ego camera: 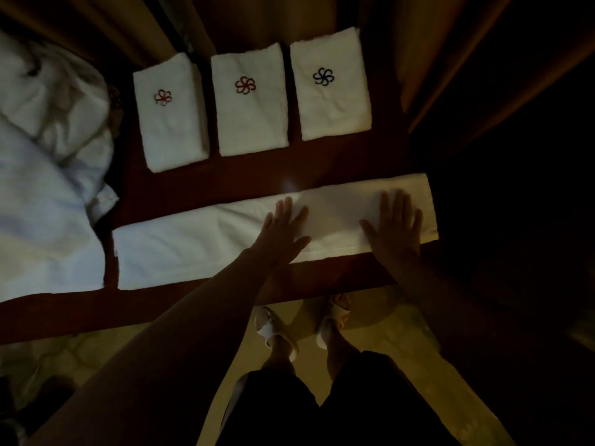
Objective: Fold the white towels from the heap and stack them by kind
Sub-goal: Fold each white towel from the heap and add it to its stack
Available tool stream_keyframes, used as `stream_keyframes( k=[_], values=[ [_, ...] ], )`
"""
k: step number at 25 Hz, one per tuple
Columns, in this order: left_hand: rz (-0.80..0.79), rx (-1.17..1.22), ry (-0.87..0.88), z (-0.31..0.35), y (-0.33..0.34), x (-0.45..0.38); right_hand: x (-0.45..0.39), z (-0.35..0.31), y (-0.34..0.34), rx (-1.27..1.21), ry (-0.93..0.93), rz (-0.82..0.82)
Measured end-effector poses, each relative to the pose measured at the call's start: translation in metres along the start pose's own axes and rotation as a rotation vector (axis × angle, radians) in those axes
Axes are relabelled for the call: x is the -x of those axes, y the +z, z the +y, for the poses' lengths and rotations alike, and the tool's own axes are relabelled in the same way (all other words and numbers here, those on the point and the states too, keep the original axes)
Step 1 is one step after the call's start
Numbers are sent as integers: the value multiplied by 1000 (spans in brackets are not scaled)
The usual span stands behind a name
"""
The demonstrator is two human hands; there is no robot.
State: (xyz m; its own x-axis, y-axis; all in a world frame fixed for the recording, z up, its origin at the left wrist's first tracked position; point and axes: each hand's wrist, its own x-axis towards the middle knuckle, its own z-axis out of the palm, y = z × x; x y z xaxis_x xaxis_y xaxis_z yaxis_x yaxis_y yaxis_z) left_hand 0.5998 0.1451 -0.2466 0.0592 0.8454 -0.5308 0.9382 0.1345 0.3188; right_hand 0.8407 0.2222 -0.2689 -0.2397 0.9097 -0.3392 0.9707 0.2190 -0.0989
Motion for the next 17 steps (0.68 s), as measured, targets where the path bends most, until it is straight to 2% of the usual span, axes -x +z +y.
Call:
stream_keyframes(
  k=[3,7,10,12,17],
  values=[
    [151,-16,53,-20,-3,15,8,-52,4,-63,-248,41],
    [201,-10,-97,-66,12,54,27,-143,19,-123,-531,25],
    [273,28,-121,-106,18,84,37,-200,24,-125,-633,59],
    [261,32,-174,-137,18,102,42,-226,34,-100,-669,61],
    [181,4,-445,-212,27,154,49,-233,60,138,-638,18]
  ],
)
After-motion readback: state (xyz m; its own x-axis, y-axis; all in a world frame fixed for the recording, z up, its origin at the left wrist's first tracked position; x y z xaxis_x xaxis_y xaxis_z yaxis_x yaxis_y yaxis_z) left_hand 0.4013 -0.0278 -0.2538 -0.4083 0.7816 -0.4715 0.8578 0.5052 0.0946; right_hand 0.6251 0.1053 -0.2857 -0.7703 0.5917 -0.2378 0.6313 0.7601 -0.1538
